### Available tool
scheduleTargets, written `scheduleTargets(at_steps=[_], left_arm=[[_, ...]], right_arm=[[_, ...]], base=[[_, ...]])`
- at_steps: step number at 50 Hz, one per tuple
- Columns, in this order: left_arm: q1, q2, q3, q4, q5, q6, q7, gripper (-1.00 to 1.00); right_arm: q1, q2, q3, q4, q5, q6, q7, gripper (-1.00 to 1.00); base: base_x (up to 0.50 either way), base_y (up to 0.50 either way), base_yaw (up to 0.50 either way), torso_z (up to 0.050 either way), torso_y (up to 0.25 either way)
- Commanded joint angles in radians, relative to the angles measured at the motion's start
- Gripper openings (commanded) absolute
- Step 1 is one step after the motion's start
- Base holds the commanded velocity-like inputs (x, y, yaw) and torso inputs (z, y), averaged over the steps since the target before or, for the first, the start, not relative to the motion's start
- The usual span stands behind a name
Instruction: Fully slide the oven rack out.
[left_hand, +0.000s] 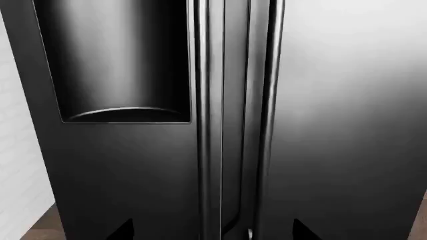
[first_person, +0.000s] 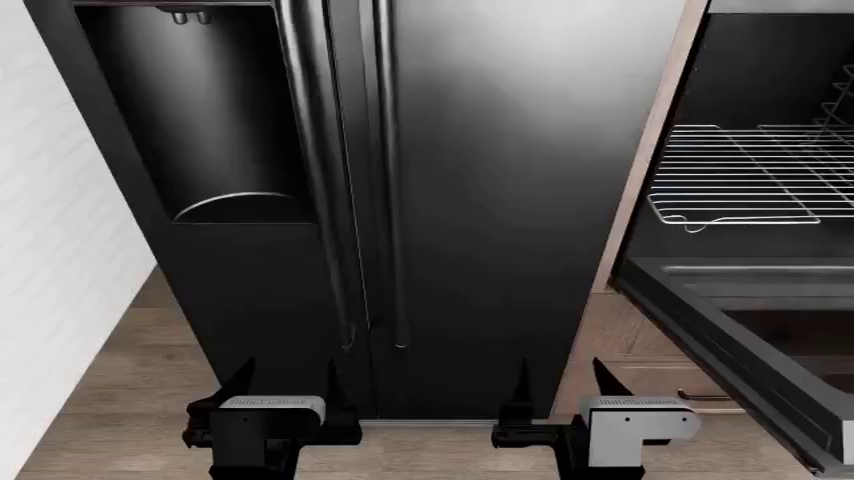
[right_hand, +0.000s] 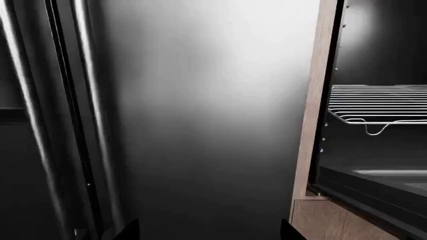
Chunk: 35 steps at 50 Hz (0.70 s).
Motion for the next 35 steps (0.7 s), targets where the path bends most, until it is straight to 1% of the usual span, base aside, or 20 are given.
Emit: scheduleTargets(at_steps=[1,4,8,11,13,19,27,30,35], left_arm=[[0.001,-0.017,0.019,-0.003,-0.008,0.008,-0.023,1.0],[0.007,-0.03,0.032,0.003,-0.011,0.023,-0.04,1.0],[0.008,-0.038,0.035,0.02,-0.046,0.006,-0.047,1.0],[0.018,-0.049,0.056,0.06,-0.036,-0.02,-0.053,1.0],[0.022,-0.053,0.061,0.097,-0.051,-0.062,-0.05,1.0],[0.011,-0.073,0.072,0.2,-0.035,-0.184,-0.082,1.0],[-0.012,-0.096,0.062,0.392,-0.069,-0.396,-0.091,1.0],[-0.046,-0.11,0.046,0.479,-0.101,-0.511,-0.089,1.0],[-0.141,-0.145,0.011,0.642,-0.166,-0.762,-0.076,1.0]], right_arm=[[0.0,0.016,-0.019,-0.002,0.012,-0.005,0.023,1.0],[-0.002,0.026,-0.027,-0.014,0.042,-0.009,0.033,1.0],[-0.002,0.04,-0.047,-0.027,0.028,-0.012,0.058,1.0],[-0.008,0.047,-0.053,-0.055,0.029,-0.001,0.071,1.0],[-0.013,0.053,-0.058,-0.097,0.027,0.031,0.08,1.0],[-0.021,0.077,-0.065,-0.221,0.014,0.123,0.101,1.0],[-0.011,0.105,-0.074,-0.337,0.013,0.222,0.106,1.0],[0.005,0.122,-0.076,-0.432,0.015,0.316,0.101,1.0],[0.063,0.157,-0.072,-0.63,0.023,0.529,0.084,1.0]], base=[[0.0,0.0,0.0,0.0,0.0],[0.0,0.0,0.0,0.0,0.0],[0.0,0.0,0.0,0.0,0.0],[0.0,0.0,0.0,0.045,0.0],[0.0,0.0,0.0,0.05,0.0],[0.0,0.0,0.0,0.05,0.0],[0.0,0.0,0.0,0.05,0.0],[0.0,0.0,0.0,0.05,0.0],[0.0,0.0,0.0,0.05,0.0]])
